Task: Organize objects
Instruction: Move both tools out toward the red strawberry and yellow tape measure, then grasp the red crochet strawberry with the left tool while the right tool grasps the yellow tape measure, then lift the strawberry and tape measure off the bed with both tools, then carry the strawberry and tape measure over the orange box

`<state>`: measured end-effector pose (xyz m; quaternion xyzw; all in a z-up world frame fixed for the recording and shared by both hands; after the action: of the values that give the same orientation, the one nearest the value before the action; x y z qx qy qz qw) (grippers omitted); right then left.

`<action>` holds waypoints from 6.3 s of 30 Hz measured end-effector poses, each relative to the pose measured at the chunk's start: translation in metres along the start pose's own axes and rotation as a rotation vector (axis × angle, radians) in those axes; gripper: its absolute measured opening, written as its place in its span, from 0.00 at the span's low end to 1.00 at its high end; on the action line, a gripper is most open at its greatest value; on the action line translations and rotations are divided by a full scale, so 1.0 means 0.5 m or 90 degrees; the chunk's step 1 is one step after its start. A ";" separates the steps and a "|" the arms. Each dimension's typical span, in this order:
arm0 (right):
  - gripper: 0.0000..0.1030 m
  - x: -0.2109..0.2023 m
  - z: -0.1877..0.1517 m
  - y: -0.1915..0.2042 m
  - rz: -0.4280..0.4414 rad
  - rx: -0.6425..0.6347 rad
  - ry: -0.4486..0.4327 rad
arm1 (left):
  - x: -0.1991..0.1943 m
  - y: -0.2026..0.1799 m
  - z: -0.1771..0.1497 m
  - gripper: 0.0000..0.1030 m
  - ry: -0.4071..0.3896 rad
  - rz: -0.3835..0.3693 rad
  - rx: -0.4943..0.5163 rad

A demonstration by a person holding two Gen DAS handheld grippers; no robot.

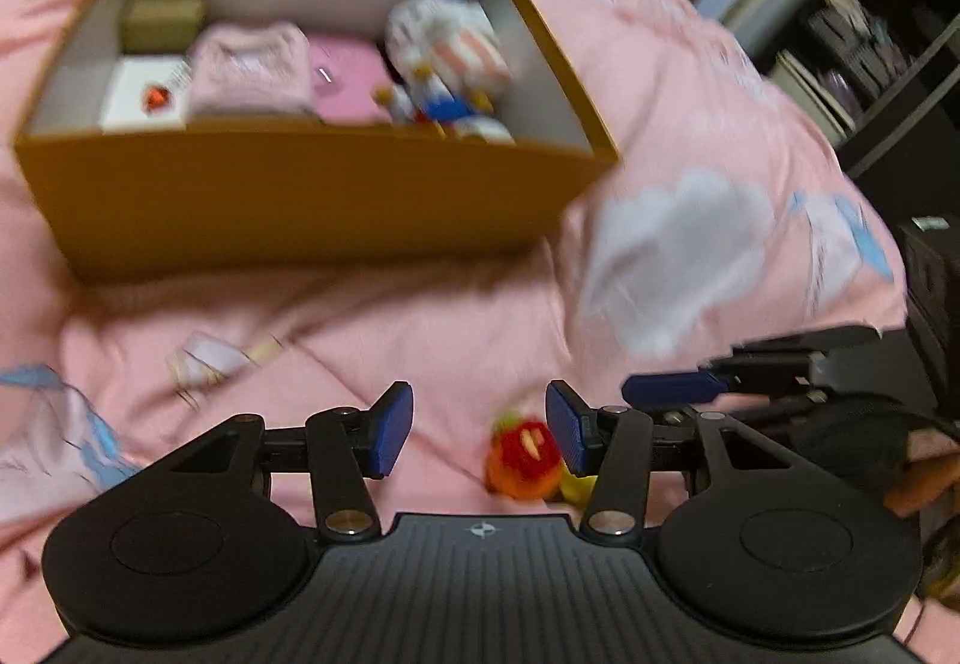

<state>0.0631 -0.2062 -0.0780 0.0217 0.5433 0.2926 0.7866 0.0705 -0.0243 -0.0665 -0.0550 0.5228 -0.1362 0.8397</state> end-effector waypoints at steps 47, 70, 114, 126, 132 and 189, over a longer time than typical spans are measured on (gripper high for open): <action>0.32 0.100 -0.043 -0.050 0.023 0.072 0.106 | 0.048 0.006 -0.032 0.38 -0.007 0.040 -0.010; 0.41 0.075 -0.029 -0.032 0.005 0.019 0.099 | 0.068 0.016 -0.037 0.38 0.034 0.036 -0.020; 0.54 0.181 0.009 -0.031 0.094 0.032 0.163 | 0.061 0.046 -0.049 0.38 0.050 0.026 -0.064; 0.53 0.098 0.018 0.016 0.062 -0.050 0.098 | 0.035 0.054 -0.042 0.38 0.007 0.009 -0.075; 0.53 0.023 0.057 0.024 0.079 -0.058 0.032 | -0.022 0.047 -0.020 0.38 -0.060 0.005 -0.066; 0.54 0.216 0.388 0.002 0.136 -0.119 0.080 | 0.092 0.188 0.259 0.38 0.001 0.096 -0.050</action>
<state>0.2567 -0.0979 -0.0893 -0.0124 0.5567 0.4246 0.7139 0.2215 0.0458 -0.0701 -0.0486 0.5312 -0.0522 0.8442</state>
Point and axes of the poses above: each gripper's, at about its wrist camera, not at the fingertips, and x roughly the way its jaws point, y to its left, z to its top, the point moved 1 cm from there along x, roughly the way its jaws point, and after that the axes turned 10 degrees about z, right-handed, at the moved point
